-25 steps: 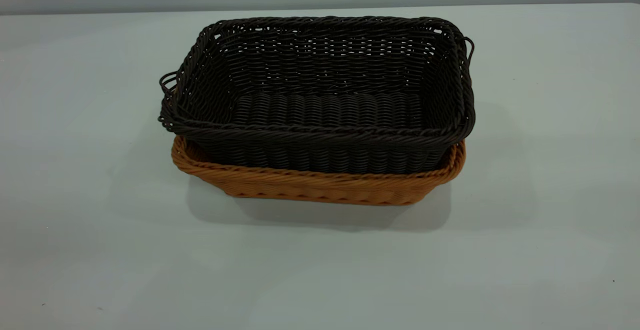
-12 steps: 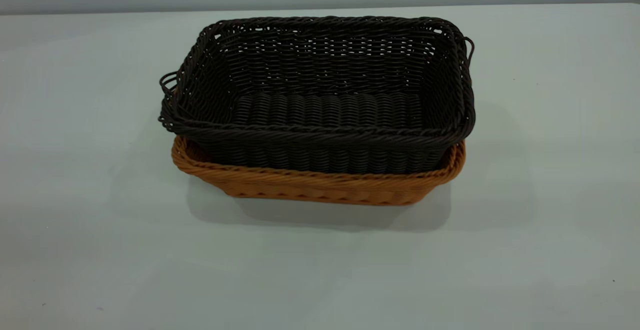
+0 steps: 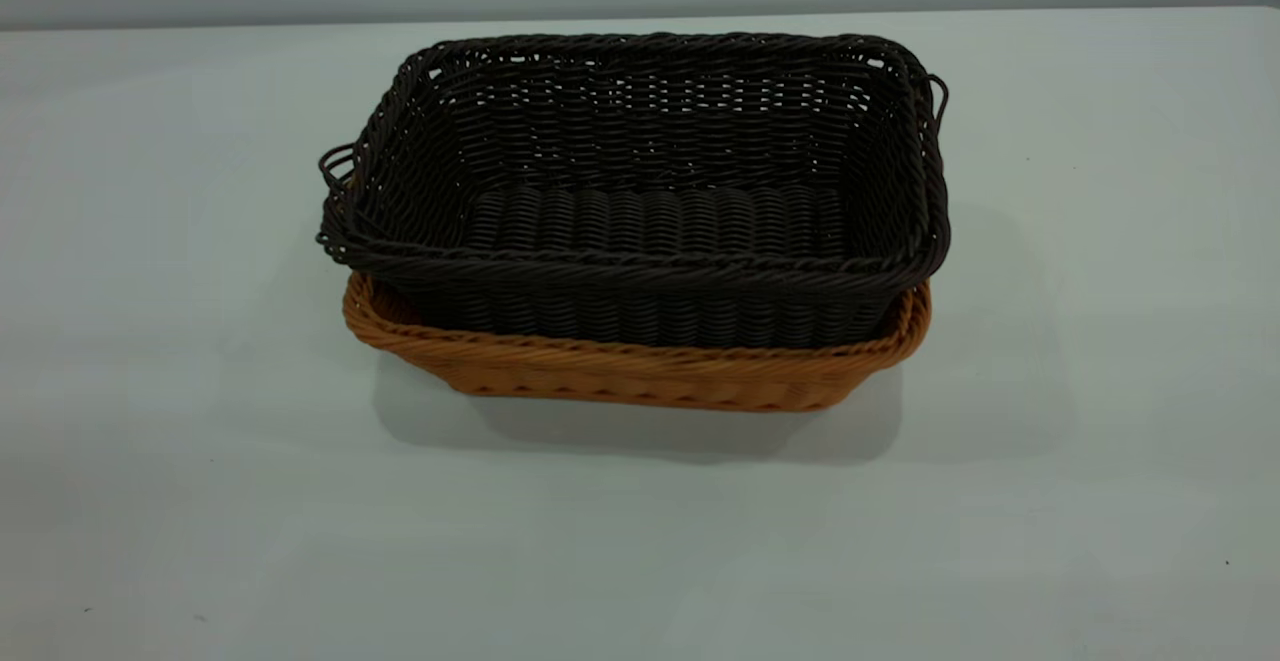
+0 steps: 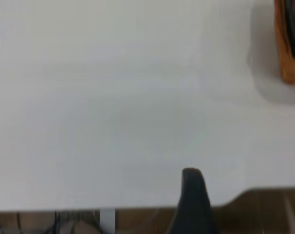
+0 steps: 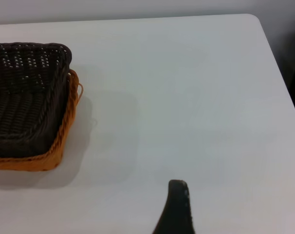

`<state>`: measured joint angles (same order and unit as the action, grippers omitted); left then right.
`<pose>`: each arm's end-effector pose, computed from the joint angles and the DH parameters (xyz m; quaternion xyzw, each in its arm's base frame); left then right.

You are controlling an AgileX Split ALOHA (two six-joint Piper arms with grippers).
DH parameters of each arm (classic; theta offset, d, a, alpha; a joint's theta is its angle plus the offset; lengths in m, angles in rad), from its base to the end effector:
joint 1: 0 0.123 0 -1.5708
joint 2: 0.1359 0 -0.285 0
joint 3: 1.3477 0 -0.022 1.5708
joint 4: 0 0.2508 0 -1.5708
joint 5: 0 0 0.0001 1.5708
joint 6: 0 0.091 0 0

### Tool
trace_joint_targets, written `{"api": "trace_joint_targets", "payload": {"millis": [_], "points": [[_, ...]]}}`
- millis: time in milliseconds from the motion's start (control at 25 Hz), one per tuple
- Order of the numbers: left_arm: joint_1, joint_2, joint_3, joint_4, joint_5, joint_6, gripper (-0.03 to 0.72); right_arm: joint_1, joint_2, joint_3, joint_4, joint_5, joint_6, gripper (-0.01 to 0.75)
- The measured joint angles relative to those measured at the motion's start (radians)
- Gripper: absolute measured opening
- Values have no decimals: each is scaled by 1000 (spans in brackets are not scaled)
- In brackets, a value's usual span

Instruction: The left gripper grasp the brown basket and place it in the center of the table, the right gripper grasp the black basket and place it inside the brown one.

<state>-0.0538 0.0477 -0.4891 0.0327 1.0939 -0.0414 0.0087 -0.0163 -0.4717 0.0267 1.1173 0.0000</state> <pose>0.0022 0.0025 0.2717 0.0050 0.8761 -0.0066 0.4820 -0.0066 0.0021 0.2649 -0.0046 0.8705 0.0155 0.4919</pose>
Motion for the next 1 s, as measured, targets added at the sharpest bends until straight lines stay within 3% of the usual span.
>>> {"api": "trace_joint_targets", "payload": {"millis": [1000], "points": [[1,-67,0,0,12,2,500,0,0,0,0,-1,0,563]]}}
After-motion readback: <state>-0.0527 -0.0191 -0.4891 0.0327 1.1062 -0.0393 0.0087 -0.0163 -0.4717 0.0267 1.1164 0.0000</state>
